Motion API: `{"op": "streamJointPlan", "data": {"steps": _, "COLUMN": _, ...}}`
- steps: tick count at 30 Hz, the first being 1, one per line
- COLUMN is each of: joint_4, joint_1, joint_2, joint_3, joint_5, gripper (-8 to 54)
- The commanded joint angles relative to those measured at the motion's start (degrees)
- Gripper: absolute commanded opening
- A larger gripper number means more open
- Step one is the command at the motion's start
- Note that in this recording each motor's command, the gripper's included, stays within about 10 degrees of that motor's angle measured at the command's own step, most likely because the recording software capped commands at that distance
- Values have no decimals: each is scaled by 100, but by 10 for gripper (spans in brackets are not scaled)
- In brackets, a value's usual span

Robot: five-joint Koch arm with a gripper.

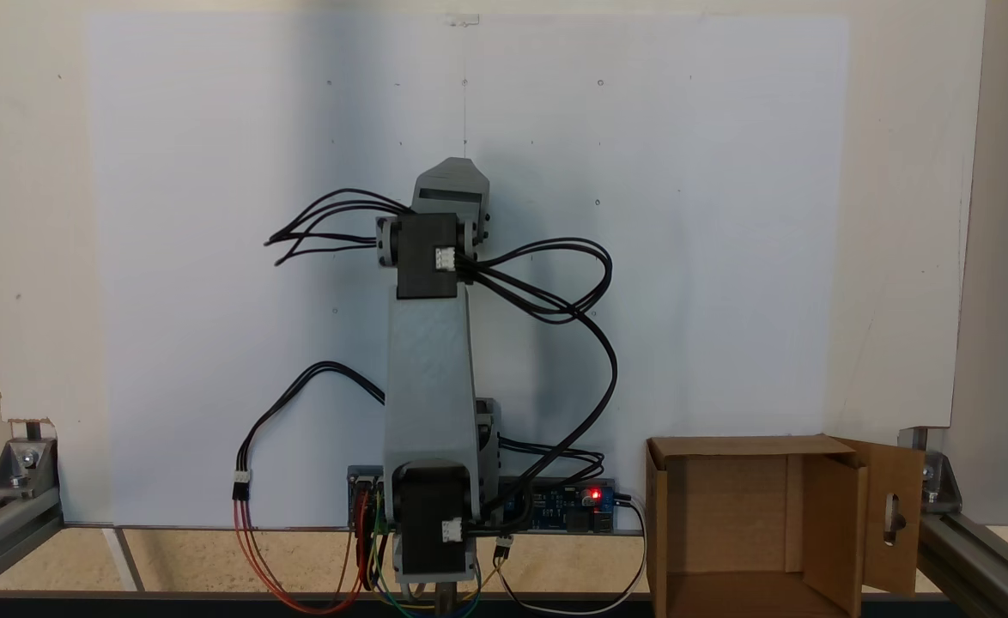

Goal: Grasp a green dice and put it in the bin.

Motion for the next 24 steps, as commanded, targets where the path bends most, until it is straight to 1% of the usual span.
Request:
{"op": "streamJointPlan", "data": {"steps": 1, "joint_4": -105, "joint_1": -62, "joint_2": -26, "joint_3": -114, "joint_5": 246, "gripper": 438}}
{"op": "streamJointPlan", "data": {"steps": 12, "joint_4": -334, "joint_1": 62, "joint_2": -580, "joint_3": -114, "joint_5": 237, "gripper": 438}}
{"op": "streamJointPlan", "data": {"steps": 24, "joint_4": -642, "joint_1": 185, "joint_2": -940, "joint_3": -114, "joint_5": 237, "gripper": 431}}
